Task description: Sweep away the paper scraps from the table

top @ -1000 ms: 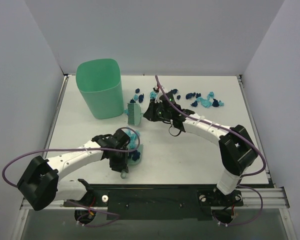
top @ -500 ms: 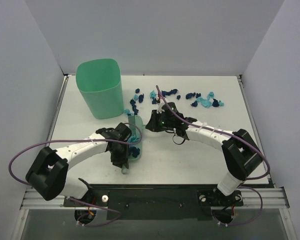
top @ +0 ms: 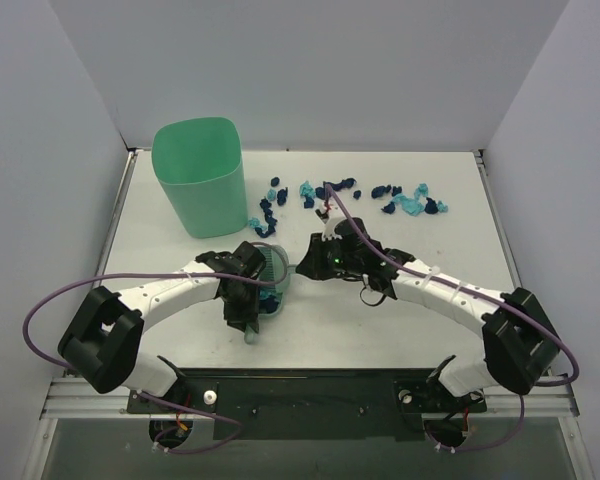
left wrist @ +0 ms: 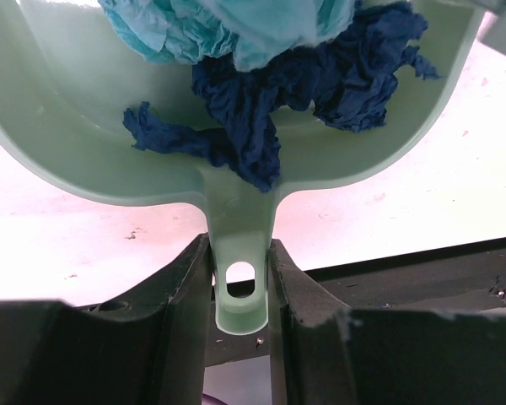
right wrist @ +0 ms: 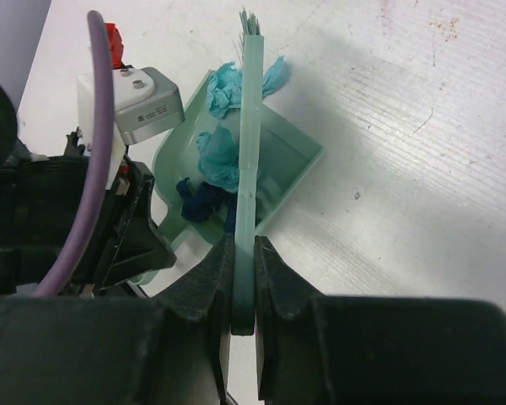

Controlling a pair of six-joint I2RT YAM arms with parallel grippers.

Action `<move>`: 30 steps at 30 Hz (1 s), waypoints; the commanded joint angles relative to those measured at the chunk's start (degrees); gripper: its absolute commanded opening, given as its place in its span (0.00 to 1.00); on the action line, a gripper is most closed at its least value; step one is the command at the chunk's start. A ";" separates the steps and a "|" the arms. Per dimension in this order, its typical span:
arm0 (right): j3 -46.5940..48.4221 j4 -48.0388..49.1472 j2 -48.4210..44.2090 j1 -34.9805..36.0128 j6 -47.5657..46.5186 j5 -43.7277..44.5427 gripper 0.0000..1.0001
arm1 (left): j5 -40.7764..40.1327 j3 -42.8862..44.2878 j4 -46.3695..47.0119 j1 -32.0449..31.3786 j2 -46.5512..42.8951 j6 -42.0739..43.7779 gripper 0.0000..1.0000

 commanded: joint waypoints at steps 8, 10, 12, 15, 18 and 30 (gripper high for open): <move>4.11 -11.61 -11.59 -0.27 -1.26 9.39 0.00 | -5.52 0.64 2.84 0.05 -2.97 -1.22 0.00; 4.81 -12.77 -12.82 -0.45 -1.26 10.28 0.00 | -8.14 0.46 3.02 -0.12 -4.03 -1.40 0.00; 5.61 -15.38 -13.44 -0.53 -1.44 10.63 0.00 | -8.85 0.11 3.46 -0.21 -4.91 -1.31 0.00; 6.14 -16.11 -14.23 -0.62 -1.00 10.72 0.00 | -9.47 0.02 3.81 -1.00 -5.26 -1.40 0.00; 6.66 -17.25 -14.58 -0.71 -0.91 11.51 0.00 | -10.78 0.46 3.55 -2.84 -5.09 -1.93 0.00; 8.60 -27.17 -17.13 -2.46 -0.21 26.88 0.00 | -15.97 4.76 0.92 -10.58 -5.44 -3.60 0.00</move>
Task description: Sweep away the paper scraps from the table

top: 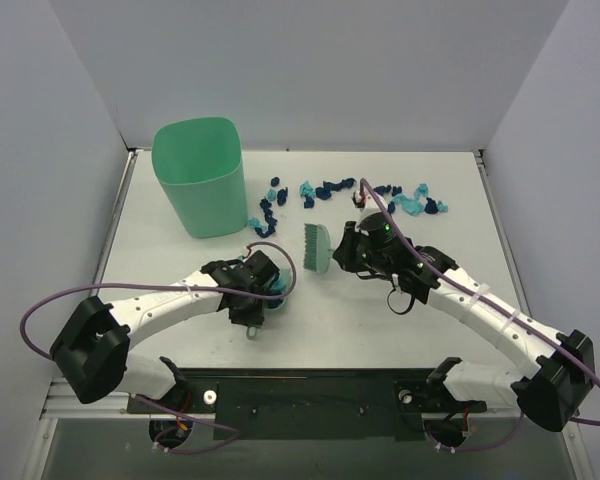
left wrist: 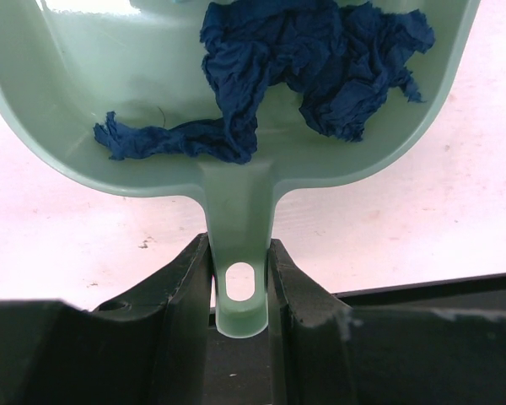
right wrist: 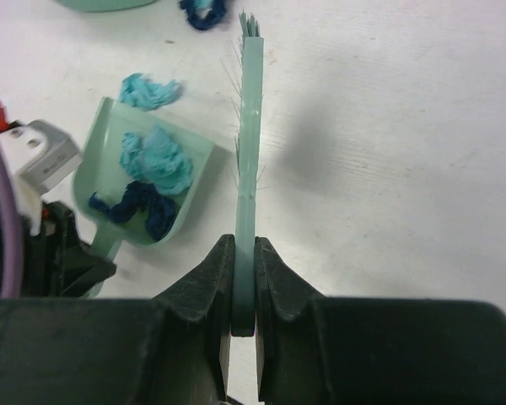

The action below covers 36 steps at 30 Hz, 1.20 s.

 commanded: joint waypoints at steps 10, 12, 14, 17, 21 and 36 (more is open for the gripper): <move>0.52 -11.53 -7.60 -6.20 2.31 14.88 0.00 | -3.28 15.97 -5.80 -3.73 -1.09 2.32 0.00; -0.18 -11.79 -7.52 -6.56 2.58 14.44 0.00 | -2.32 19.39 -6.60 -3.03 -0.13 2.67 0.00; -0.71 -12.05 -7.17 -6.65 3.02 14.09 0.00 | -1.44 22.29 -6.86 -1.80 1.28 2.85 0.00; -0.97 -12.58 -6.55 -6.65 3.81 12.95 0.00 | 0.50 27.12 -5.90 0.74 2.95 3.11 0.00; -1.41 -13.37 -6.29 -6.65 4.25 12.33 0.00 | 4.28 33.54 -3.96 4.18 4.97 3.37 0.00; 0.25 -15.66 -3.74 -6.38 5.30 9.08 0.00 | 19.82 63.42 -0.71 16.56 20.08 1.00 0.00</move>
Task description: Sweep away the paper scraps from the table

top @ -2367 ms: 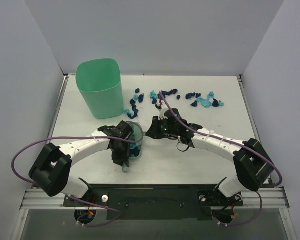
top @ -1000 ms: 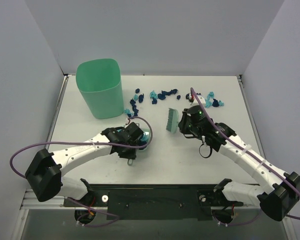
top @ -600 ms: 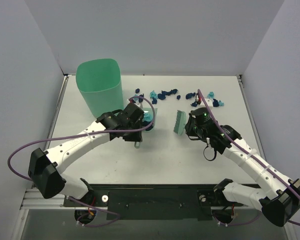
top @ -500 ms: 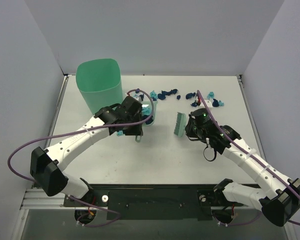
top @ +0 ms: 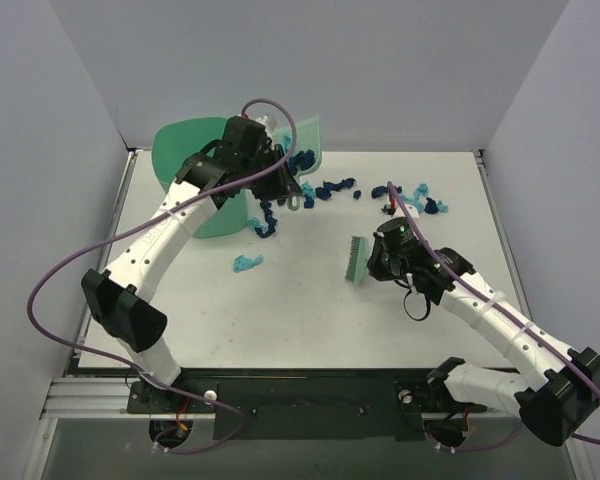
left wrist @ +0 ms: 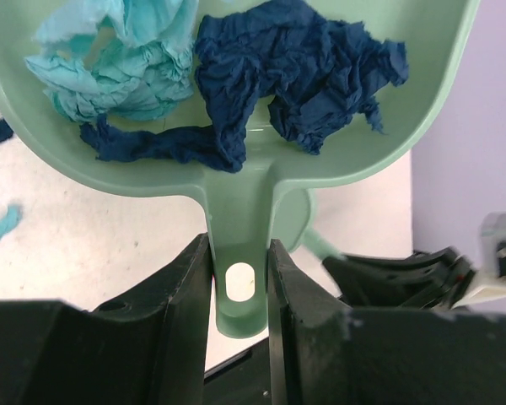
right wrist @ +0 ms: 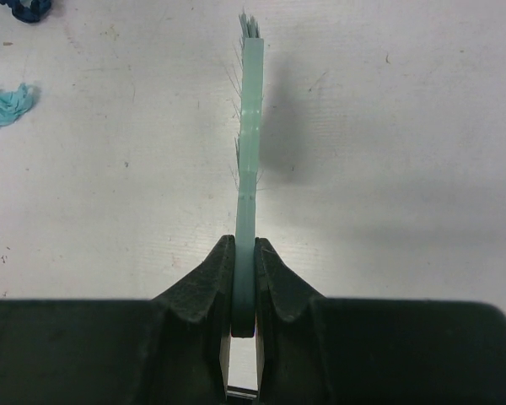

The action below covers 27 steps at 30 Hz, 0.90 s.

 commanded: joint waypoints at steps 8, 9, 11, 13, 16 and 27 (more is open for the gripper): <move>2.77 -1.61 2.69 0.06 0.52 -1.30 0.00 | 12.81 11.73 5.70 10.46 4.81 -3.22 0.00; 2.86 -1.78 2.96 0.15 0.52 -1.30 0.00 | 14.12 11.56 6.32 11.17 4.63 -4.01 0.00; 3.12 -1.79 3.48 0.33 0.43 -1.13 0.00 | 16.06 10.33 8.60 13.01 3.84 -5.50 0.00; 3.57 -2.05 4.10 0.50 0.34 -1.30 0.00 | 18.60 6.92 12.28 16.08 2.70 -7.70 0.00; 4.27 -2.22 4.89 1.21 0.16 -0.87 0.00 | 21.77 2.87 19.48 19.08 -0.02 -11.82 0.00; 6.73 -3.36 8.41 4.98 -0.89 1.42 0.00 | 32.50 -14.79 46.45 28.74 -5.74 -28.88 0.00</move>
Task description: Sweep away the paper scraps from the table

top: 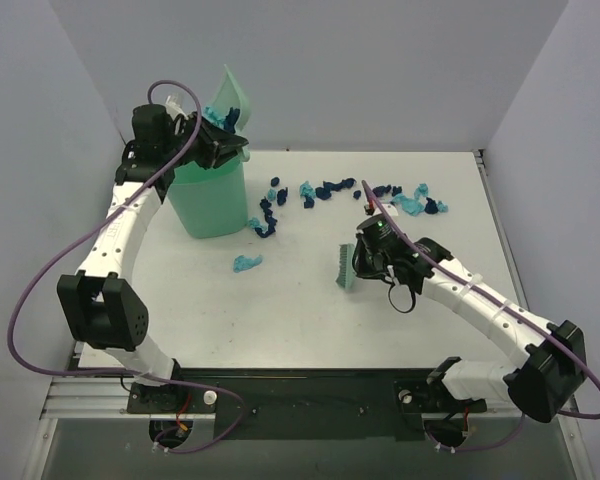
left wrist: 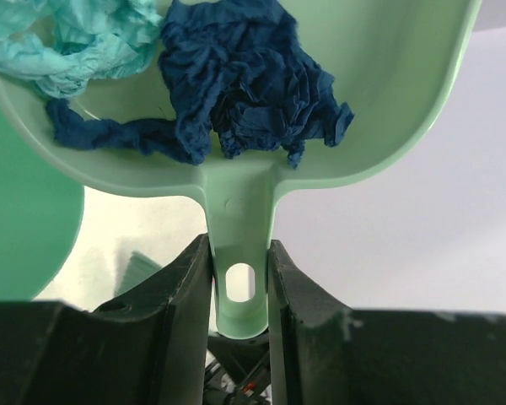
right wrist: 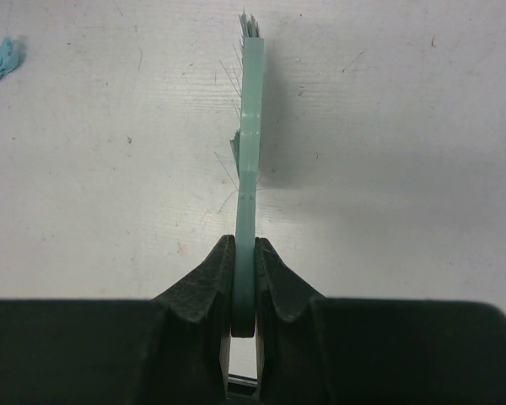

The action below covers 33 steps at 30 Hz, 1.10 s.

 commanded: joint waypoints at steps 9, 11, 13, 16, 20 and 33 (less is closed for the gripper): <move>7.34 -3.35 3.37 4.87 -2.36 5.24 0.00 | 7.33 -15.67 38.91 5.01 -6.12 -25.58 0.00; 8.57 -3.70 3.90 5.31 -2.80 5.24 0.00 | 7.33 -17.16 42.86 5.45 -6.21 -28.04 0.00; 9.97 -3.97 4.60 5.92 -3.33 5.24 0.00 | 7.24 -19.10 47.34 5.97 -6.30 -31.82 0.00; 12.43 -4.50 5.48 6.28 -3.51 5.24 0.00 | 6.90 -21.65 52.54 6.24 -5.95 -38.31 0.00; 14.81 -5.02 6.88 6.98 -3.68 5.06 0.00 | 6.72 -24.72 57.38 8.61 -5.24 -43.07 0.00; 20.00 -5.03 9.44 8.92 -3.07 5.33 0.00 | 5.22 -29.13 71.01 9.05 -3.66 -55.03 0.00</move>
